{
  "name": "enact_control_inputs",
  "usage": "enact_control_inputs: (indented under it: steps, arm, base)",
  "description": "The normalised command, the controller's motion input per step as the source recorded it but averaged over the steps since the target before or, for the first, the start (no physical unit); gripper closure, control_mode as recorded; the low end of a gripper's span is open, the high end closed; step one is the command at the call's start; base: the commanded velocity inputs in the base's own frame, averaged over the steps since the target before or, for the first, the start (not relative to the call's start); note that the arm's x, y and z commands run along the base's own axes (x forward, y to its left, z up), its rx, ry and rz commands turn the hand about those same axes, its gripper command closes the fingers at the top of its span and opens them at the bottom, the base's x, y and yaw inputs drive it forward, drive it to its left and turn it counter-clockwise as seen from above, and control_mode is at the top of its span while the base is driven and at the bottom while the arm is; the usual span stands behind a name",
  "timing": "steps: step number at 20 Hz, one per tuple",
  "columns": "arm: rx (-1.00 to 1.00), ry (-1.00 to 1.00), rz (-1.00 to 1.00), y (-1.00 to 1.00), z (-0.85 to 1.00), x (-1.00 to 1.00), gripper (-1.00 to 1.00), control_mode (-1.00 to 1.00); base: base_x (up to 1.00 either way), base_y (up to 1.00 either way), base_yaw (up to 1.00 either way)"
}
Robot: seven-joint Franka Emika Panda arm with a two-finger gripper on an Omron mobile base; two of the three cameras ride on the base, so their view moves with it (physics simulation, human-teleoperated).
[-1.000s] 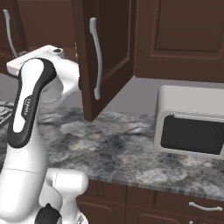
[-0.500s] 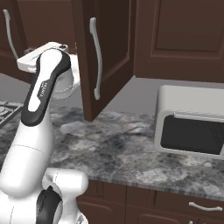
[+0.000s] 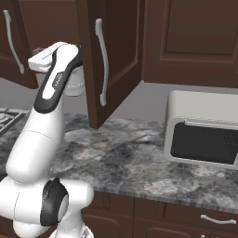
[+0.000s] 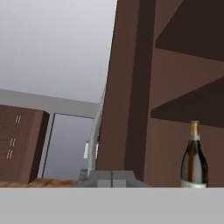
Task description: Get the candle and the wine from the cabinet and move them to the dining counter.
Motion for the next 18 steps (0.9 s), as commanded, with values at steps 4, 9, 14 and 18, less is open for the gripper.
enact_control_inputs:
  steps: [4, 9, 14, 18]
  arm:
    - [0.00, 0.00, 0.03, 0.03, 0.00, 0.46, 1.00, -1.00]
    - [-0.01, 0.00, 0.05, 0.21, 0.00, 0.48, 1.00, -1.00]
    - [-0.01, 0.00, 0.07, 0.27, 0.00, 0.46, 1.00, -1.00]
    - [-0.04, 0.00, 0.12, 0.41, 0.00, 0.12, 1.00, -1.00]
  base:
    - [0.00, 0.00, 0.00]
    - [0.00, 0.00, 0.00]
    - [0.00, 0.00, 0.00]
    - [0.00, 0.00, 0.00]
